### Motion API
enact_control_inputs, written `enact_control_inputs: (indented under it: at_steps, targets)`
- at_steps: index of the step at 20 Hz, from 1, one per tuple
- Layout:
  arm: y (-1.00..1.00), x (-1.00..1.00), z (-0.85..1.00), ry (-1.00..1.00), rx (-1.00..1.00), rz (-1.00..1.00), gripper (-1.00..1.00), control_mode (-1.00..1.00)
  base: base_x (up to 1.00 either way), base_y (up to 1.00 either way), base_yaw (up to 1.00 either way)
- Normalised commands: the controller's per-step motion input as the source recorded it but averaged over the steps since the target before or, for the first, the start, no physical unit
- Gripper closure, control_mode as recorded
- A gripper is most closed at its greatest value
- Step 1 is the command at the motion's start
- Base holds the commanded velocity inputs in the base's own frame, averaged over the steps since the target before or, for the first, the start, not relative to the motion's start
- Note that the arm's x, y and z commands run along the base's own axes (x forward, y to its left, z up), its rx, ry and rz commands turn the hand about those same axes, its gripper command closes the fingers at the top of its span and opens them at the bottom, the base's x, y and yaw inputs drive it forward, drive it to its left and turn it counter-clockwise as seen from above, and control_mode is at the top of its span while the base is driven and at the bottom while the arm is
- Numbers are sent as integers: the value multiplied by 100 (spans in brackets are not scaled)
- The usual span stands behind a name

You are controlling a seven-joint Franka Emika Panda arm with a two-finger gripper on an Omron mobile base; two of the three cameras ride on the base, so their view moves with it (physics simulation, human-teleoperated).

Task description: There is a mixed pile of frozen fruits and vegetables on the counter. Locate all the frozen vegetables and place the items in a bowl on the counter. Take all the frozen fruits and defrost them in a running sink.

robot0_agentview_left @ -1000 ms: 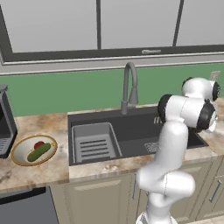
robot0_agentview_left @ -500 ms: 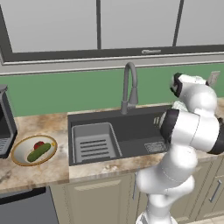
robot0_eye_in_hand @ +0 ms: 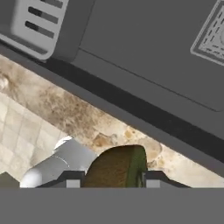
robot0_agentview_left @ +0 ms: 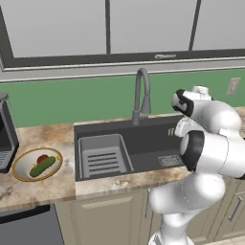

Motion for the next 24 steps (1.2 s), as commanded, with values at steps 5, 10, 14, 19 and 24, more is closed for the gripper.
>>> enact_control_inputs:
  at_steps: [5, 10, 14, 19, 24]
  targets:
    - [13, 83, -53, -14, -16, -19, 100, -100, 0, 0, 0]
    - [17, 64, -76, -14, -23, -28, 100, -100, 0, 0, 0]
    - [1, 57, -76, -9, -23, -27, 100, -100, 0, 0, 0]
    - [-11, 48, -61, -1, -12, -27, 100, -100, 0, 0, 0]
    - [-23, 35, -35, -7, 6, -23, 100, -100, 0, 0, 0]
